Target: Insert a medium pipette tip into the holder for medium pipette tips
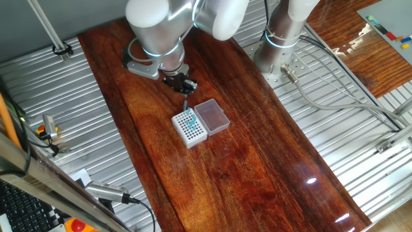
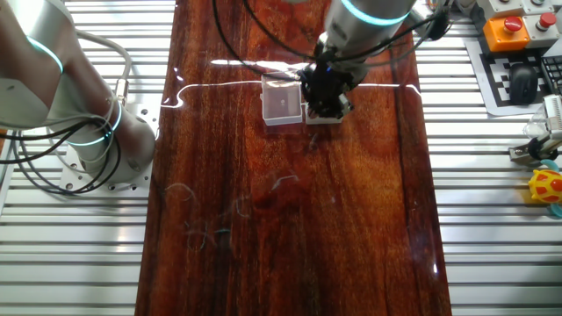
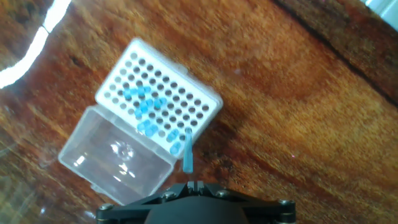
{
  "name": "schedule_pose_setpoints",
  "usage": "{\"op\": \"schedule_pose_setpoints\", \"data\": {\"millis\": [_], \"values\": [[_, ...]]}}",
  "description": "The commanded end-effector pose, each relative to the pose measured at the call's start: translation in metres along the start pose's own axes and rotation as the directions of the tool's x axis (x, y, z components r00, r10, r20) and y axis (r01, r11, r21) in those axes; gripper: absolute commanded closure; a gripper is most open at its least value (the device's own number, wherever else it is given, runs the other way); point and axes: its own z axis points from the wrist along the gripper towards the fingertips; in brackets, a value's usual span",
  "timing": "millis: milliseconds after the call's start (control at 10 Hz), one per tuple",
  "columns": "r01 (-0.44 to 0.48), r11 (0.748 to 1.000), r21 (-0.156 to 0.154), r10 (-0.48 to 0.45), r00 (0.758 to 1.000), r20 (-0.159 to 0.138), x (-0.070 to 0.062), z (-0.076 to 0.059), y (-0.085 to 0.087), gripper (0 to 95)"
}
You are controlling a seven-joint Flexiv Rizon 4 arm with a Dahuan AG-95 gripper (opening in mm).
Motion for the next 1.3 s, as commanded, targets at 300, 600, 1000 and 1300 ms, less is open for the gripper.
{"op": "schedule_pose_setpoints", "data": {"millis": [300,600,1000,1300], "values": [[-0.025,1.000,0.005,0.025,1.000,0.002,-0.011,0.005,0.009,95.0],[-0.042,0.999,0.007,0.042,0.999,0.002,-0.026,0.000,0.012,95.0],[-0.021,1.000,0.011,0.021,1.000,0.001,-0.019,-0.001,0.007,95.0],[0.027,1.000,0.010,-0.027,1.000,0.004,0.002,0.003,-0.013,95.0]]}}
